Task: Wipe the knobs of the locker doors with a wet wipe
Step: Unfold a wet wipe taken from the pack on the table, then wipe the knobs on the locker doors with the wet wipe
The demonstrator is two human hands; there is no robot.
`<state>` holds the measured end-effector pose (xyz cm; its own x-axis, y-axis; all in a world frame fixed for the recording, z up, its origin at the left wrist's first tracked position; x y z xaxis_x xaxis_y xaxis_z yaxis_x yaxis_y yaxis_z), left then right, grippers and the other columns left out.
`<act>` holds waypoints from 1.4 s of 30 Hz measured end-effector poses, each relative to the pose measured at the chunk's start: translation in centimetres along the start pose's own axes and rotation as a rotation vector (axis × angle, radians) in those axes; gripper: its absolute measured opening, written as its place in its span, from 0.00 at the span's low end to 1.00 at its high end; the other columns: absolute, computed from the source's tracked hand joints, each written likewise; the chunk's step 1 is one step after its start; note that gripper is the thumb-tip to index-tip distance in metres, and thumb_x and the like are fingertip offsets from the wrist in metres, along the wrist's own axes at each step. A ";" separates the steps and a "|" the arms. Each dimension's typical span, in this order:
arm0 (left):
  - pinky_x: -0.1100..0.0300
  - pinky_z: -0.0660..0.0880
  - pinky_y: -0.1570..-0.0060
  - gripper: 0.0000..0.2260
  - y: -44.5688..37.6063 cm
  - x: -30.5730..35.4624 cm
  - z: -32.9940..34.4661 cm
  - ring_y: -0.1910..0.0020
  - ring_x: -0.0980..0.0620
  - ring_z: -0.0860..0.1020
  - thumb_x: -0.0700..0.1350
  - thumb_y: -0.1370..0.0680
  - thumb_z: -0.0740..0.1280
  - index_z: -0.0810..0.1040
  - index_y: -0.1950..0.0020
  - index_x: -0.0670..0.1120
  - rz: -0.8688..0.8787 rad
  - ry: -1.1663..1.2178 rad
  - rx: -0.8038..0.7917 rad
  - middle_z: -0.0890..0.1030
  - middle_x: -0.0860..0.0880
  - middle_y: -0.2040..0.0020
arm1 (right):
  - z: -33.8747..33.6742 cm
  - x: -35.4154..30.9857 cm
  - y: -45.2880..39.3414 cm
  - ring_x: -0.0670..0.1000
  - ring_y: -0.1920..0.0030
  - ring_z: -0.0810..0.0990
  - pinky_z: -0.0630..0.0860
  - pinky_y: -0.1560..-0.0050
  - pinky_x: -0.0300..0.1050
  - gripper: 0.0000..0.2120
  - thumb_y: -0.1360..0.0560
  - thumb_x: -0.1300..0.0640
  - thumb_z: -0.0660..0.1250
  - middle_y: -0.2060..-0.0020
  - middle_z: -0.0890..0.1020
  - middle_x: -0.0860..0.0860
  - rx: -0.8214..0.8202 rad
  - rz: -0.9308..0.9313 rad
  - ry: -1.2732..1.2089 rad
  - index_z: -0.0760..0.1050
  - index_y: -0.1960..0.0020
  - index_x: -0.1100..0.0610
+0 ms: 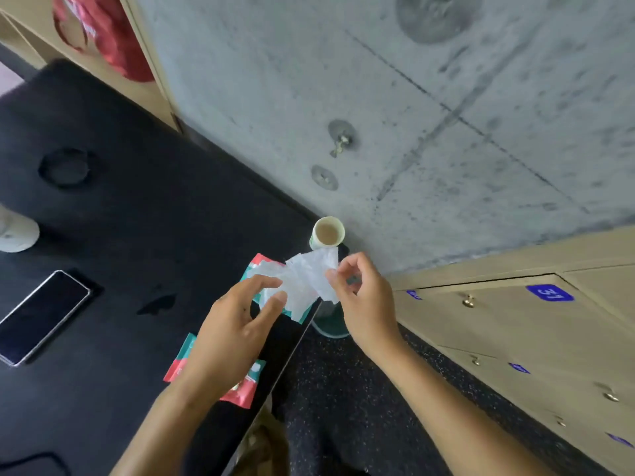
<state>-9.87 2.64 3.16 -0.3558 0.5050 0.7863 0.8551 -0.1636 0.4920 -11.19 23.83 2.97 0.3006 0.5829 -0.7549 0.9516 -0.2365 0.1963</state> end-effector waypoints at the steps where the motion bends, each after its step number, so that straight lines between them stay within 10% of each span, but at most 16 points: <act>1: 0.54 0.79 0.45 0.16 0.7 2.0 -0.4 0.50 0.51 0.82 0.64 0.21 0.59 0.77 0.38 0.62 0.036 0.002 0.003 0.82 0.58 0.42 | -2.1 -1.2 0.9 0.43 0.57 0.78 0.71 0.62 0.31 0.08 0.21 0.52 0.69 0.61 0.80 0.46 0.035 0.009 -0.045 0.71 0.56 0.51; 10: 0.47 0.80 0.46 0.09 5.2 19.2 1.7 0.51 0.55 0.84 0.57 0.20 0.65 0.80 0.42 0.61 0.357 0.024 -0.002 0.85 0.57 0.45 | -20.8 -4.4 10.3 0.39 0.64 0.74 0.69 0.64 0.35 0.05 0.16 0.55 0.59 0.63 0.76 0.46 0.489 0.110 -0.248 0.67 0.51 0.54; 14: 0.51 0.78 0.49 0.14 7.5 28.4 5.8 0.59 0.56 0.81 0.58 0.20 0.63 0.76 0.35 0.60 0.575 -0.073 0.010 0.80 0.54 0.36 | -27.3 0.3 14.1 0.53 0.55 0.78 0.72 0.60 0.43 0.02 0.18 0.56 0.63 0.54 0.81 0.53 0.619 0.410 -0.507 0.72 0.50 0.52; 18: 0.51 0.62 0.24 0.26 10.4 39.5 9.3 0.19 0.51 0.59 0.57 0.18 0.61 0.64 0.22 0.52 0.982 -0.250 0.213 0.59 0.54 0.17 | -31.2 4.1 15.5 0.61 0.50 0.81 0.76 0.44 0.50 0.07 0.20 0.58 0.68 0.49 0.81 0.68 0.479 0.646 -0.914 0.84 0.55 0.55; 23: 0.43 0.46 0.19 0.42 12.5 50.7 14.6 0.17 0.38 0.44 0.61 0.22 0.67 0.52 0.17 0.43 1.280 -0.356 0.397 0.48 0.37 0.16 | -37.5 4.9 12.9 0.57 0.43 0.76 0.69 0.29 0.51 0.08 0.19 0.66 0.63 0.41 0.81 0.65 0.436 0.684 -1.388 0.78 0.43 0.69; 32: 0.37 0.36 0.24 0.58 7.5 54.8 21.8 0.24 0.26 0.43 0.74 0.33 0.67 0.46 0.20 0.38 1.241 -0.558 0.633 0.48 0.29 0.22 | -43.1 6.1 6.9 0.62 0.49 0.82 0.74 0.32 0.51 0.12 0.20 0.75 0.54 0.48 0.80 0.68 0.305 0.759 -1.562 0.72 0.41 0.75; 37: 0.41 0.32 0.25 0.60 7.3 54.8 21.7 0.26 0.23 0.43 0.75 0.33 0.67 0.48 0.21 0.34 1.252 -0.557 0.683 0.45 0.28 0.24 | -44.2 6.4 8.1 0.61 0.51 0.82 0.81 0.54 0.51 0.10 0.21 0.76 0.56 0.48 0.80 0.69 0.260 0.747 -1.557 0.73 0.43 0.74; 42: 0.41 0.31 0.25 0.60 7.4 55.1 21.8 0.25 0.24 0.42 0.75 0.33 0.66 0.42 0.20 0.38 1.240 -0.582 0.680 0.44 0.29 0.23 | -42.6 5.8 7.7 0.61 0.51 0.83 0.74 0.32 0.52 0.13 0.21 0.77 0.54 0.43 0.77 0.71 0.298 0.789 -1.607 0.71 0.40 0.75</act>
<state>-14.92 47.73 41.93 0.7453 0.6262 0.2290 0.5562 -0.3945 -0.7314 0.63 58.48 26.81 0.1066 -0.9152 -0.3886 0.5358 -0.2764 0.7978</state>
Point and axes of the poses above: each hand's wrist, its own y-axis away from the middle knuckle, its own z-axis out of the palm, x = y × z, the point moved 7 cm from there along -y, towards the middle knuckle
